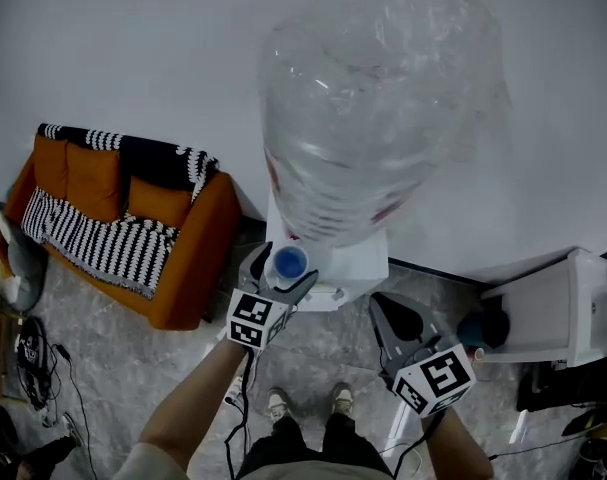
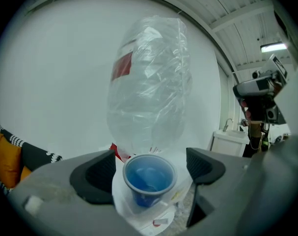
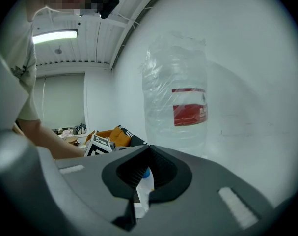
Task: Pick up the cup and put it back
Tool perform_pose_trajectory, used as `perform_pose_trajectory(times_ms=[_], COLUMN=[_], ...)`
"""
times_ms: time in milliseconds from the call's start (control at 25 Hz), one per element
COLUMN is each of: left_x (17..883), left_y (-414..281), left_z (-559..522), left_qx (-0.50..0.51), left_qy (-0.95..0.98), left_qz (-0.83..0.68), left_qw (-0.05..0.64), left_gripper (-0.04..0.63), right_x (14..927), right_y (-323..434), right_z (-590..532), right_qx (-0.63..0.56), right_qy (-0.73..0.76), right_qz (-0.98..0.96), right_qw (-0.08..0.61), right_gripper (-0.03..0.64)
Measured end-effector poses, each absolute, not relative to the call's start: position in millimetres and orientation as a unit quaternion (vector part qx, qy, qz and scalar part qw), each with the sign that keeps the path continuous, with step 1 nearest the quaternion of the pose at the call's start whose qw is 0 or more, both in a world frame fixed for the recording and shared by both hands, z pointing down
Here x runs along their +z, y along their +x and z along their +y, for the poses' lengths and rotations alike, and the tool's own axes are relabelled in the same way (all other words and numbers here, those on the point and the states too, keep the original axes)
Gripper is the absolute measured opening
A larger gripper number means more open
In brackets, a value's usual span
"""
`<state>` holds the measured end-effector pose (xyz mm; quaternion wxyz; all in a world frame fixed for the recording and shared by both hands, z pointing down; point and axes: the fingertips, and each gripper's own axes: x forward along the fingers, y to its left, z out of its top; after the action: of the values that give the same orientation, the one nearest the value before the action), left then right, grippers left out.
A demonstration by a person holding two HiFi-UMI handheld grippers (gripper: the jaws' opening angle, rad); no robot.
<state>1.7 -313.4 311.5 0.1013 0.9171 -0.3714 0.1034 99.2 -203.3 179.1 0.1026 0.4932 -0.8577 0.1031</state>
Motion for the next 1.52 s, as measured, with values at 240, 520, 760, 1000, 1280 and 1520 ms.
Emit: perform_pose_trajectory(times_ms=[240, 520, 760, 1000, 1280, 1520], left_x=[269.7, 202.8, 147.2, 100.2, 71.1, 67.4], left_y=[-6.7, -30.0, -47.1, -58.7, -54.4, -61.1], left_z=[-287.9, -256.0, -223.4, -185.6, -135.9, -109.5], left_qx=[0.086, 0.068, 0.066, 0.059, 0.059, 0.051], left_qy=[0.919, 0.914, 0.906, 0.907, 0.908, 0.897], left_qz=[-0.376, -0.395, -0.413, -0.415, -0.415, -0.440], left_qw=[0.079, 0.062, 0.062, 0.030, -0.004, 0.008], left_gripper=[0.453, 0.401, 0.291, 0.228, 0.164, 0.107], right_x=[154.9, 106.1, 60.5, 23.5, 7.8, 11.2], right_y=[93.6, 89.6, 81.8, 74.6, 65.8, 60.8], right_z=[-195.6, -184.1, -164.0, -136.9, -103.8, -83.7], right_qx=[0.082, 0.047, 0.011, -0.014, -0.028, -0.023], right_qy=[0.487, 0.482, 0.469, 0.457, 0.432, 0.412], right_qz=[-0.865, -0.873, -0.882, -0.889, -0.901, -0.910], right_qw=[0.092, 0.061, 0.037, 0.017, 0.022, 0.030], right_gripper=[0.003, 0.003, 0.003, 0.003, 0.003, 0.003])
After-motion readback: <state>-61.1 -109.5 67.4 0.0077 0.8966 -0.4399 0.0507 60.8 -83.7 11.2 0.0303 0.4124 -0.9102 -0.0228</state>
